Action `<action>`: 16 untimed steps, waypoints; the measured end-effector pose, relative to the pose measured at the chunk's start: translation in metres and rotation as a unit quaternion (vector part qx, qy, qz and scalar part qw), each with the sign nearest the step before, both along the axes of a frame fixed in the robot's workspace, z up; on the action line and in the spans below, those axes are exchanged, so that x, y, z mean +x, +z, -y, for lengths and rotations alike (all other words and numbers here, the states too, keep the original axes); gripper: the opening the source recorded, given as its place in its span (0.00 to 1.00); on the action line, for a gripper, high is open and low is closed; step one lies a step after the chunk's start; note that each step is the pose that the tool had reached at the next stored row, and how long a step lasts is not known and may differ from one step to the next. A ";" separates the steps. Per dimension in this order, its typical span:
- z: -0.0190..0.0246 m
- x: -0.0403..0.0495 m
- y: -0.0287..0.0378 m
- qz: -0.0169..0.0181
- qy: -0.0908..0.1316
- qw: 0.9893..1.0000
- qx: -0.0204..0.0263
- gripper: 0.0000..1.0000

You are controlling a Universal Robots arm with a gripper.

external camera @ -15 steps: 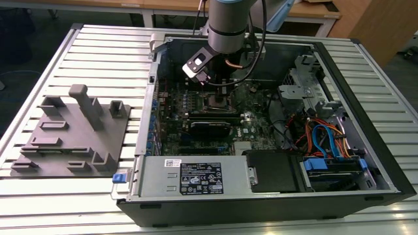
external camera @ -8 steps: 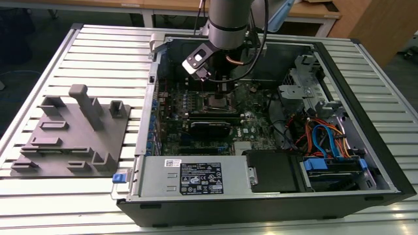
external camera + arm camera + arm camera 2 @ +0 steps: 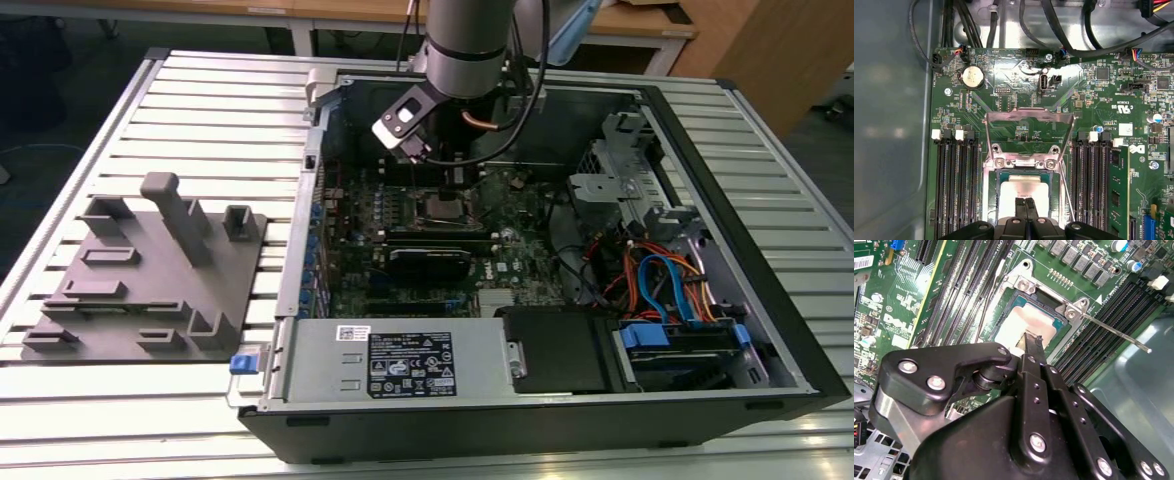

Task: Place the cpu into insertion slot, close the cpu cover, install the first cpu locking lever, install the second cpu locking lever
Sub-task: 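Close the cpu cover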

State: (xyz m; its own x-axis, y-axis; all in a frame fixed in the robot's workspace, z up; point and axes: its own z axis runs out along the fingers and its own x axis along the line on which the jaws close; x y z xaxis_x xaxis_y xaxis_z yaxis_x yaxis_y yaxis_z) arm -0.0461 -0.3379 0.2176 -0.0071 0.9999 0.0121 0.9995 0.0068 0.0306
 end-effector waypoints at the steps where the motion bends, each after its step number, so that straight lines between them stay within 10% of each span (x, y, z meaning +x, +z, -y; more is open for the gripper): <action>1: 0.0000 0.0000 0.0005 0.000 0.000 1.000 0.000 0.10; 16: -0.0001 0.0001 0.0104 0.000 0.000 1.000 0.000 0.10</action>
State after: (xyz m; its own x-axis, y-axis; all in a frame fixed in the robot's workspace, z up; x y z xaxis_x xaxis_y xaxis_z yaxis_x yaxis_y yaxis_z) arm -0.0461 -0.3378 0.2280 -0.0072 0.9999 0.0118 0.9995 0.0068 0.0310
